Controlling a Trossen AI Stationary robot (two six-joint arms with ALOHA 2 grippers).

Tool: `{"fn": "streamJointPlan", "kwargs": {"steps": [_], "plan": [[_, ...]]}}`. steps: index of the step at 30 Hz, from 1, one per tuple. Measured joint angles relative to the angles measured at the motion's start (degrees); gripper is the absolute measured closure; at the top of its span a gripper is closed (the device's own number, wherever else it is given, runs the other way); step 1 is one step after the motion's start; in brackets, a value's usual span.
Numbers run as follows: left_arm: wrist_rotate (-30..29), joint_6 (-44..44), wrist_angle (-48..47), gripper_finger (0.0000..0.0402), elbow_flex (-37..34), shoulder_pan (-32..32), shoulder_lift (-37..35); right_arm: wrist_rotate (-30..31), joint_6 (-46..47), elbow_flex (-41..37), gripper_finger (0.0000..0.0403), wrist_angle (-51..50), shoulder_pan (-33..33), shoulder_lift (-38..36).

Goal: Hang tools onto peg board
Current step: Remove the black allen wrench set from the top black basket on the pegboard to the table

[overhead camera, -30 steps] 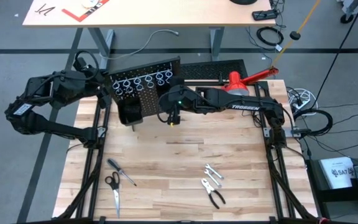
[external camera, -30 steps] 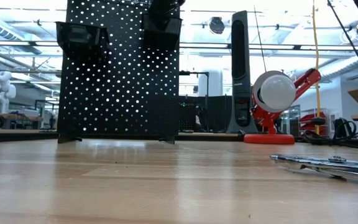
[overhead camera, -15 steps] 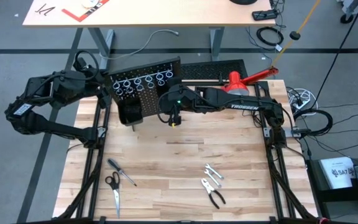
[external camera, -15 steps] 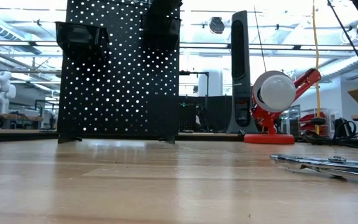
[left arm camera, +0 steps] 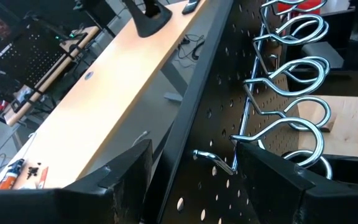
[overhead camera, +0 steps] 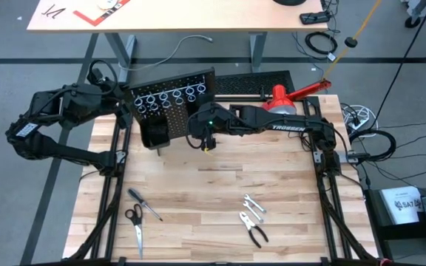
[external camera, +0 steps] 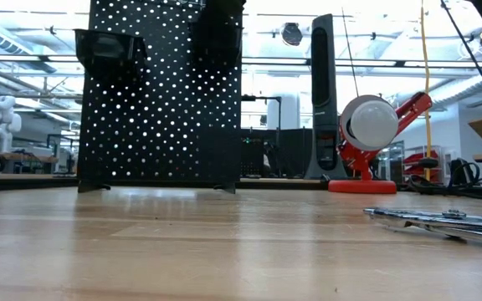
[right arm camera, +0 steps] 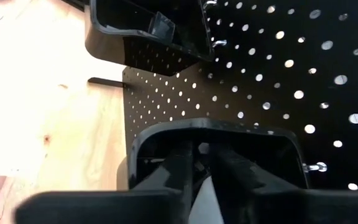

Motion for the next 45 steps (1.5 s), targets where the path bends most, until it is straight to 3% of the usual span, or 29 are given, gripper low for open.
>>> {"fn": "streamJointPlan", "kwargs": {"steps": [4,26,45], "plan": [[0.0,0.0,0.0,0.0159,0.0,0.0,0.0,0.0,-0.3,0.0,0.0393,-0.1,0.0,0.1],[0.0,-0.1,0.0,0.0159,0.0,0.0,0.0,13.5,-9.7,-0.2,0.0401,2.5,3.6,0.0],[0.0,-0.4,0.1,0.0159,0.0,0.0,0.0,20.6,-13.1,-0.2,0.0403,4.6,7.9,-3.3]]}}
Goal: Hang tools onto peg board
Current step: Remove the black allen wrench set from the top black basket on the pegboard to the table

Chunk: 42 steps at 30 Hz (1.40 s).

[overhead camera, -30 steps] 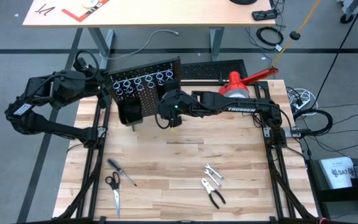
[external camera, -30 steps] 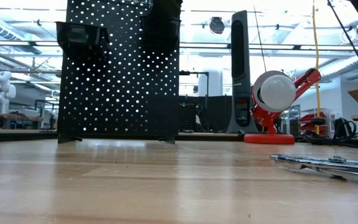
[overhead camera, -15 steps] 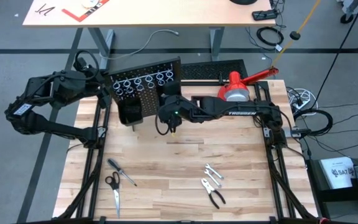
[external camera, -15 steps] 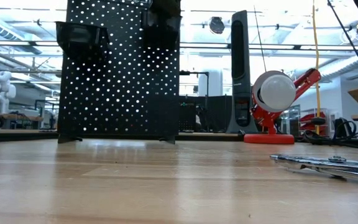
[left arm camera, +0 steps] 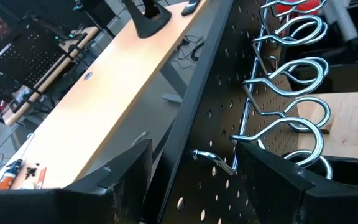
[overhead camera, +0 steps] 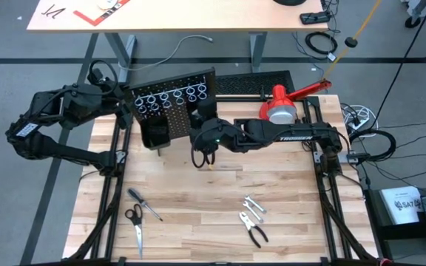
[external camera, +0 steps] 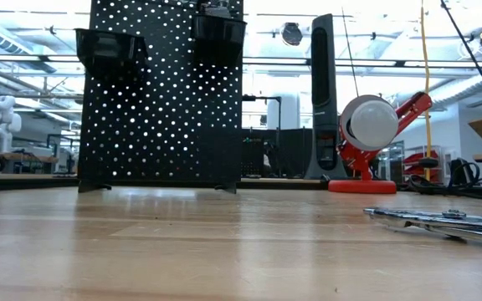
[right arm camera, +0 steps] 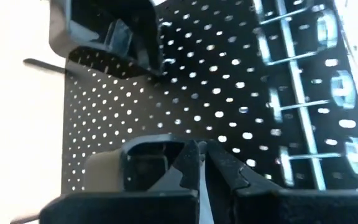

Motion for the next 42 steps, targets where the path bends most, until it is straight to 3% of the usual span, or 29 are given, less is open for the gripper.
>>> {"fn": "streamJointPlan", "kwargs": {"steps": [14,19,26,34,42], "plan": [[0.0,0.5,0.7,0.0159,0.0,0.0,0.0,-0.6,3.0,0.1,0.0402,-0.9,6.3,-7.1],[0.3,0.9,1.3,0.0159,-0.1,0.0,0.0,-5.7,10.7,0.1,0.0402,-6.1,10.4,-12.8],[0.3,0.9,1.8,0.0159,-0.1,0.0,0.0,-14.8,29.1,0.1,0.0402,-25.6,14.6,-18.7],[0.5,2.2,6.2,0.016,-0.2,0.0,0.0,-24.2,47.3,0.2,0.0402,-46.7,15.7,-13.7],[0.9,2.4,10.9,0.016,-0.2,-0.2,0.0,-32.6,49.6,0.1,0.0402,-49.0,15.0,-4.5]]}}
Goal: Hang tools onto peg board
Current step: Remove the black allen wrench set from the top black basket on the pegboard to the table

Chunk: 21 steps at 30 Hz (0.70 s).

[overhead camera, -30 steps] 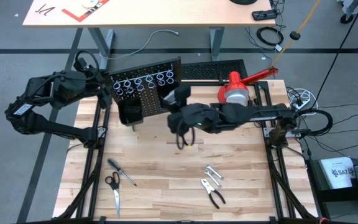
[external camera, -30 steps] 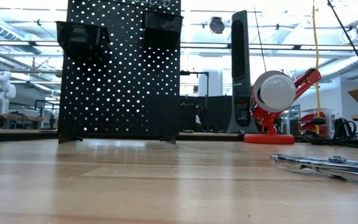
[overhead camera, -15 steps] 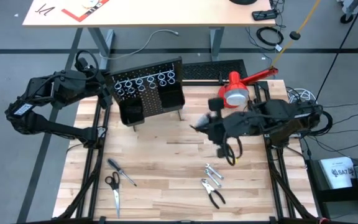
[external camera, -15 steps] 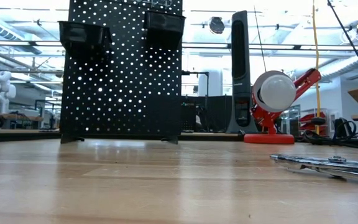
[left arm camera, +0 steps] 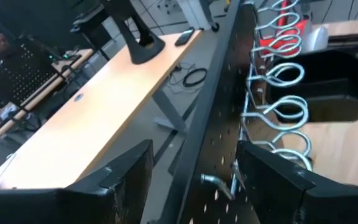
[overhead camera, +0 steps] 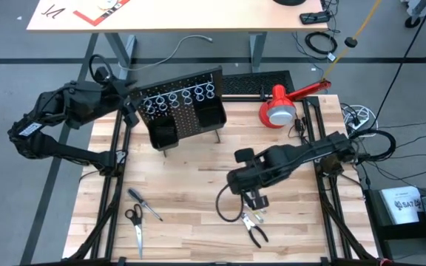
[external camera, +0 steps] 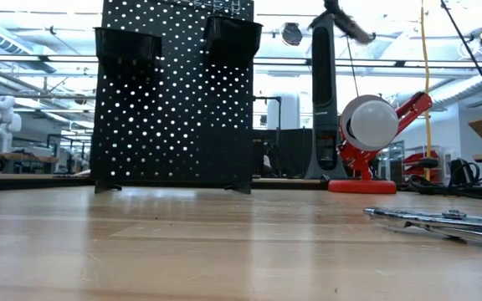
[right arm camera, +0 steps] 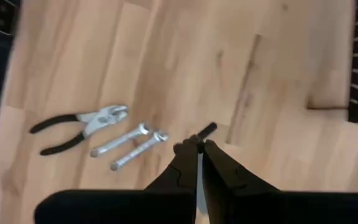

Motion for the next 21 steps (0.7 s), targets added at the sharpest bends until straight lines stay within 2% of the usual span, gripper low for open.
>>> {"fn": "streamJointPlan", "kwargs": {"steps": [7,10,14,21], "plan": [[2.5,0.1,0.2,0.016,0.0,0.0,0.0,-1.7,-0.1,0.0,0.0402,6.2,-1.2,1.3],[2.6,1.7,0.9,0.0159,0.0,0.0,-0.3,-1.7,0.2,-1.9,0.0402,11.9,-1.6,1.7],[2.6,4.0,3.4,0.0159,0.1,0.0,-1.0,-2.1,1.6,-6.6,0.0402,18.9,-2.0,2.6],[2.6,9.5,11.1,0.0159,0.1,0.0,-2.9,-3.3,8.5,-19.3,0.0402,29.8,-3.1,4.5]]}}
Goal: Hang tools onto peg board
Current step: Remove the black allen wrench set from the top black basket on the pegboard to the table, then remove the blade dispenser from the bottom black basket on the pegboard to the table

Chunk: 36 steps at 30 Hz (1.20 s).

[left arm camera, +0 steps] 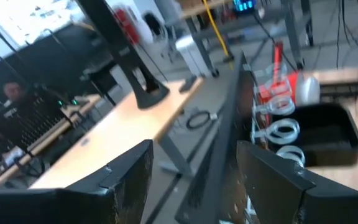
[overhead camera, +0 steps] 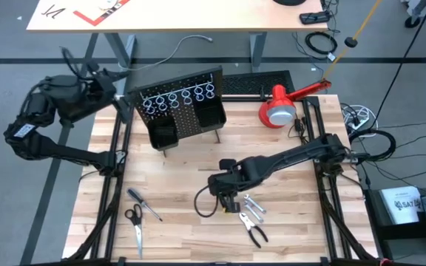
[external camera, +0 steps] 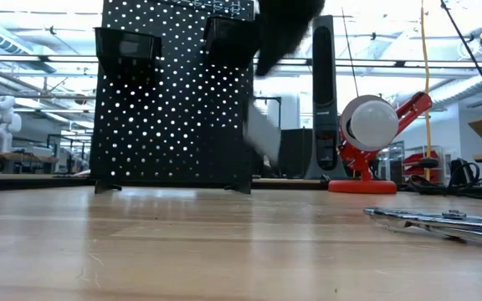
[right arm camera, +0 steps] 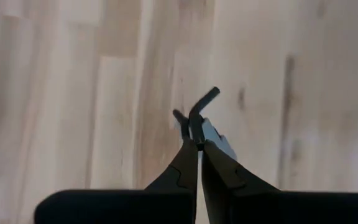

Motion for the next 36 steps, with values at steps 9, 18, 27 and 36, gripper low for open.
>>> {"fn": "streamJointPlan", "kwargs": {"steps": [9,18,27,36], "plan": [[-0.6,2.0,0.7,0.0159,0.0,0.0,-3.2,-1.8,13.6,-13.3,0.04,7.1,1.0,1.6],[-1.0,-11.4,-13.7,0.0159,0.1,0.0,-4.7,0.8,12.9,-10.7,0.0392,12.8,2.4,1.5],[0.8,-21.5,-22.3,0.0159,0.1,0.0,-4.6,14.4,-1.4,4.5,0.0263,13.3,1.5,1.4],[2.7,-24.8,-26.4,0.0159,-2.0,0.0,-4.7,25.0,-23.6,16.7,0.0201,25.3,0.5,1.4]]}}
